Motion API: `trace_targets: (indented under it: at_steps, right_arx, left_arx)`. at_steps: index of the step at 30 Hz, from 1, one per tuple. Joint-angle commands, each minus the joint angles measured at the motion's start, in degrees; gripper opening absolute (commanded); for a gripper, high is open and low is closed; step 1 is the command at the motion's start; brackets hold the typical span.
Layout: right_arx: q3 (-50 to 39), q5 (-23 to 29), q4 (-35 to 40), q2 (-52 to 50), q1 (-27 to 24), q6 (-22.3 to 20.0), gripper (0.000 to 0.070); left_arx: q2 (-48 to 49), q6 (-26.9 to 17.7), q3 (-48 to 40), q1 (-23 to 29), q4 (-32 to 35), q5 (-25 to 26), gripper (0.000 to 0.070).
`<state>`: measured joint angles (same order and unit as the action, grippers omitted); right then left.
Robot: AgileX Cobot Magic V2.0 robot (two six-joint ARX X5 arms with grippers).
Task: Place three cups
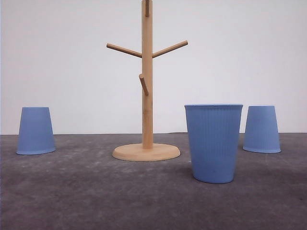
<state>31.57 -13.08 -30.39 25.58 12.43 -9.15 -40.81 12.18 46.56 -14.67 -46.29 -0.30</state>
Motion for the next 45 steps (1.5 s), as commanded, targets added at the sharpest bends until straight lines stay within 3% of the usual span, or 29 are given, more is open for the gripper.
trace_targets:
  at_steps: [1,5,13,21,35,45]
  right_arx:
    - [0.8,0.2,0.8,0.2,0.2,-0.3,0.0373]
    - [0.8,0.2,0.8,0.2,0.2,-0.3,0.0373]
    - [0.8,0.2,0.9,0.1,0.2,-0.3,0.0373]
    - [0.8,0.2,1.2,0.2,0.2,-0.3,0.0373]
    - [0.8,0.3,1.2,0.2,0.2,0.2,0.0373]
    - [0.8,1.4,1.2,0.2,0.2,0.2,0.0373]
  left_arx:
    - [-3.8,2.4,2.9,0.4,-0.4,-0.4,0.0408]
    - [-13.4,1.0,8.8,2.5,-1.5,-0.4,0.0475]
    - [-31.9,-2.8,22.4,7.7,-2.2,-0.2,0.049]
    - [-46.4,-7.4,33.7,10.4,0.7,0.1,0.0647]
    - [-60.1,-7.2,34.7,12.8,20.2,0.0,0.065]
    - [-65.5,-7.2,34.7,12.9,25.0,0.1,0.0639]
